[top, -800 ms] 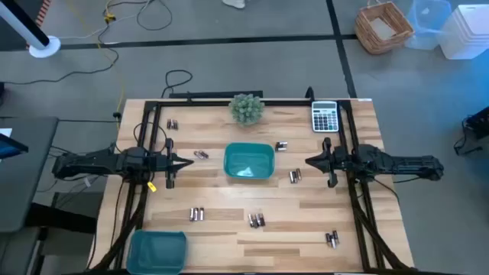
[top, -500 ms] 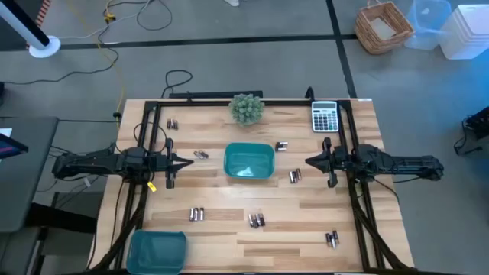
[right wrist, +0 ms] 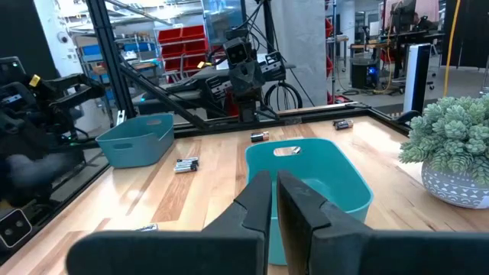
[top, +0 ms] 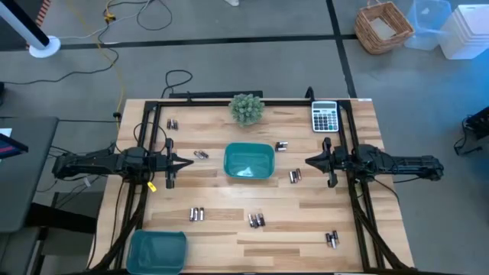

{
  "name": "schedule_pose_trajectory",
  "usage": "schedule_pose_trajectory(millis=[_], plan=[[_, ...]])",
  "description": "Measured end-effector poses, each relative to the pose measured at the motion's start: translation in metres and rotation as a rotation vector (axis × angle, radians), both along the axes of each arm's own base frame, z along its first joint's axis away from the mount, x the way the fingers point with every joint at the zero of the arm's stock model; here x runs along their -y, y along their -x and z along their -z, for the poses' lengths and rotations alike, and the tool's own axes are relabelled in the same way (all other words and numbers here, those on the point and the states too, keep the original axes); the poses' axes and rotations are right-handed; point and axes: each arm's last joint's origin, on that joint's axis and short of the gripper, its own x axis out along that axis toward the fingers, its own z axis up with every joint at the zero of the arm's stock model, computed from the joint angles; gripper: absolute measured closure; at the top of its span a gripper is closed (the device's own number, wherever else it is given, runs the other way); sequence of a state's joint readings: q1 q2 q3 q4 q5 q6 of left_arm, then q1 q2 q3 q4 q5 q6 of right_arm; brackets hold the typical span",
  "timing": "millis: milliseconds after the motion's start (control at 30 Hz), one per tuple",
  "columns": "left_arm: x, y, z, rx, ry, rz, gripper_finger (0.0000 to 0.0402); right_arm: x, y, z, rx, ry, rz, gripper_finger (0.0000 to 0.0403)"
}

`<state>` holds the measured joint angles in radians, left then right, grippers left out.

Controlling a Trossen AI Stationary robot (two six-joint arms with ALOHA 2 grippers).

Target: Sort batteries

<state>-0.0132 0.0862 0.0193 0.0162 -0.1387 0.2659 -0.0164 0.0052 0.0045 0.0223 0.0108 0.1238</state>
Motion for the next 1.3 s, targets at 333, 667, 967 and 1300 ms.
schedule_pose_trajectory(millis=[333,667,967,1300], plan=[[0.0,0.0,0.0,0.0,0.0,0.0,0.0398,0.0,0.0,0.0,0.0,0.0,0.0,0.036],[0.0,0.0,0.0,-0.026,-0.21,0.006,0.0398,0.001,0.0,0.0,-0.002,0.196,0.01,0.036],[0.0,0.0,-0.002,-0.003,-0.163,0.004,0.0398,0.002,0.002,-0.017,0.174,-0.023,0.015,0.036],[0.001,0.0,-0.016,0.188,0.218,0.038,0.0398,0.009,0.01,-0.04,0.415,-0.035,0.098,0.036]])
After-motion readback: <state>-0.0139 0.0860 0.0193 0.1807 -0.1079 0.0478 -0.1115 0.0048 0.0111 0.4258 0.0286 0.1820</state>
